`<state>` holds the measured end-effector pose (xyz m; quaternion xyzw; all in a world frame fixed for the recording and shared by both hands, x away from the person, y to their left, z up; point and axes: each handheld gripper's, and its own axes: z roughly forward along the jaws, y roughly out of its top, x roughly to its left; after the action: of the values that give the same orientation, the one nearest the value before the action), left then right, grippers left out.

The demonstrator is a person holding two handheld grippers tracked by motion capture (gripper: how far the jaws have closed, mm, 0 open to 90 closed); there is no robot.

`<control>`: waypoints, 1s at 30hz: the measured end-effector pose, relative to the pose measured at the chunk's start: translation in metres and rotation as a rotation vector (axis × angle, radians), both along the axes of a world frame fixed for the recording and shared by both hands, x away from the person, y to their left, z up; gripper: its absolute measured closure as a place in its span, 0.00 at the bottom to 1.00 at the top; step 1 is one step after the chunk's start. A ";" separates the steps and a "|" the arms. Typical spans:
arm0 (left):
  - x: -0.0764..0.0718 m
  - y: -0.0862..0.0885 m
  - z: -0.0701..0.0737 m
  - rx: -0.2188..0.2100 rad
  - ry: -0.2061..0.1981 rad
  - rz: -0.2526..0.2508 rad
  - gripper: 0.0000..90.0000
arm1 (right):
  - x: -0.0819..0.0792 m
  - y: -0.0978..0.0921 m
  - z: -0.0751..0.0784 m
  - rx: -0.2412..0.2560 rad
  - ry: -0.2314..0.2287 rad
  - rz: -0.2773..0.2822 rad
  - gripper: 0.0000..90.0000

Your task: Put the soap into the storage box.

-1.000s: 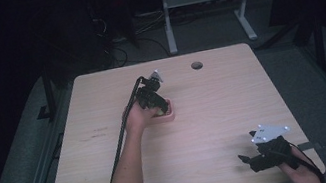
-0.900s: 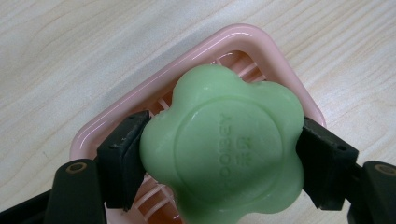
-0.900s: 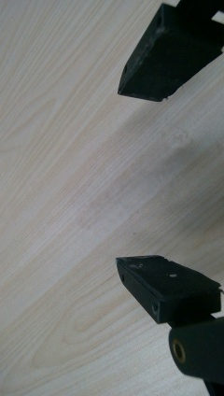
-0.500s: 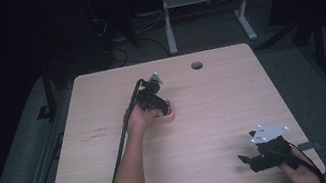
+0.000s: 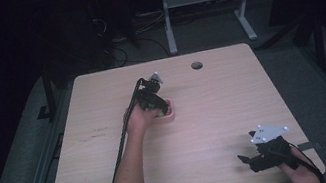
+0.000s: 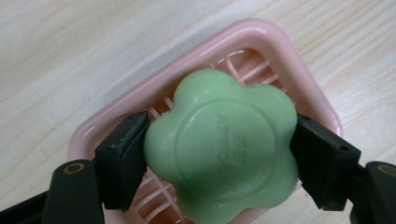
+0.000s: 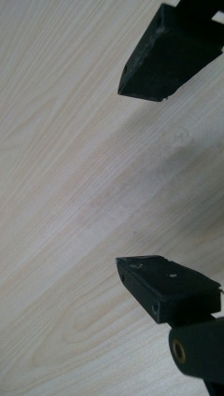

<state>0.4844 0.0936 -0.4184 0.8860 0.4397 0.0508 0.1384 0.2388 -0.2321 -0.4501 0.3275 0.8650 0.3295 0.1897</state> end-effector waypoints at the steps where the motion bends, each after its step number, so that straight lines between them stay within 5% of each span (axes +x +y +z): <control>1: 0.000 0.000 0.000 -0.004 0.000 0.002 0.28 | 0.000 0.000 0.000 0.000 0.000 -0.001 0.15; 30: -0.006 0.006 0.011 -0.022 -0.019 -0.007 0.23 | 0.001 0.000 -0.003 -0.016 0.009 -0.010 0.15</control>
<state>0.4787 0.0995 -0.4076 0.8853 0.4359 0.0540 0.1526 0.2401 -0.2319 -0.4529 0.3318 0.8668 0.3200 0.1901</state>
